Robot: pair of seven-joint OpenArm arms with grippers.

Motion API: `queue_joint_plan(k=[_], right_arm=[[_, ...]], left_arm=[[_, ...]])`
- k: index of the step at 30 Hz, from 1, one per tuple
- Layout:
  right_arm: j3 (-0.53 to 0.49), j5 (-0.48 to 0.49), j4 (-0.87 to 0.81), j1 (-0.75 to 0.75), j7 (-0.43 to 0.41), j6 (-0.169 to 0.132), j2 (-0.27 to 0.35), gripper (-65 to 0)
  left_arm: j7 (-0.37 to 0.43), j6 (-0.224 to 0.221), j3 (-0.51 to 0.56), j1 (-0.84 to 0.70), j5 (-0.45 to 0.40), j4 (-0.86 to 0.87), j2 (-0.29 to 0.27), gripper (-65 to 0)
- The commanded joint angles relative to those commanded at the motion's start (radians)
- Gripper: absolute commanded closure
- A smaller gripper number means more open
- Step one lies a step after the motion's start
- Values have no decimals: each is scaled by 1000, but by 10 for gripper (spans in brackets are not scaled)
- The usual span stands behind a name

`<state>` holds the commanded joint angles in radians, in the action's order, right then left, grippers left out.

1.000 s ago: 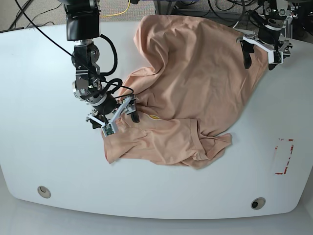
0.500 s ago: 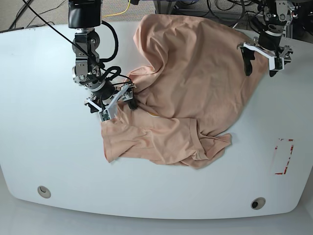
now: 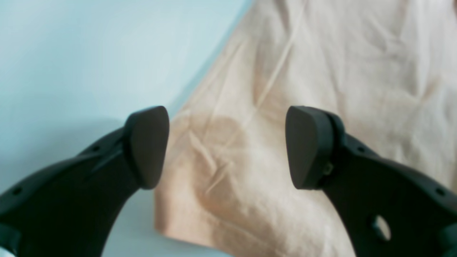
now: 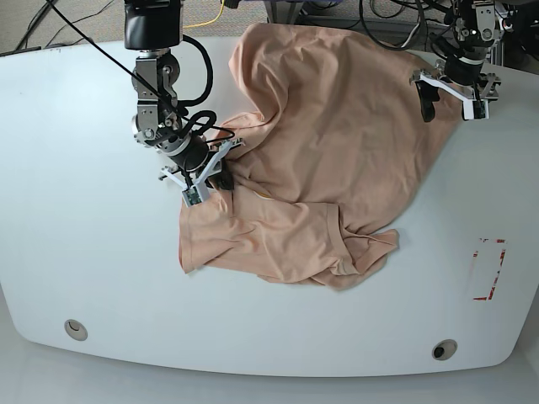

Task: Layout the t-shirt on the table in an organized manner, then fold the t-shirt properly
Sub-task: 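Drag the pinched fabric with the right gripper toward the shirt's middle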

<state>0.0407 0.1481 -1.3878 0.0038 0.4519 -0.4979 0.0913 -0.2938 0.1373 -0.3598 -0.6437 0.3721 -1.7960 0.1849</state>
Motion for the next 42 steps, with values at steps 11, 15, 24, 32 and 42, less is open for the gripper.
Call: queue_joint_plan(k=[11, 15, 24, 32, 42], right_arm=[[0, 0, -2, -3, 0, 0, 0, -36], [0, 0, -2, -3, 0, 0, 0, -36], [0, 0, -5, -3, 0, 0, 0, -36], [0, 0, -75, -29, 0, -2, 0, -2], [5, -2, -242, -87, 3, -2, -18, 0]], left_arm=[[-2, 2, -94, -20, 25, 21, 2, -472], [-2, 46, -94, -14, 25, 52, 2, -472], [-12, 147, -89, 18, 21, 110, -6, -467], [-129, 147, -89, 89, 18, 135, -5, -244], [-262, 147, -91, 203, 6, 80, 43, 0]])
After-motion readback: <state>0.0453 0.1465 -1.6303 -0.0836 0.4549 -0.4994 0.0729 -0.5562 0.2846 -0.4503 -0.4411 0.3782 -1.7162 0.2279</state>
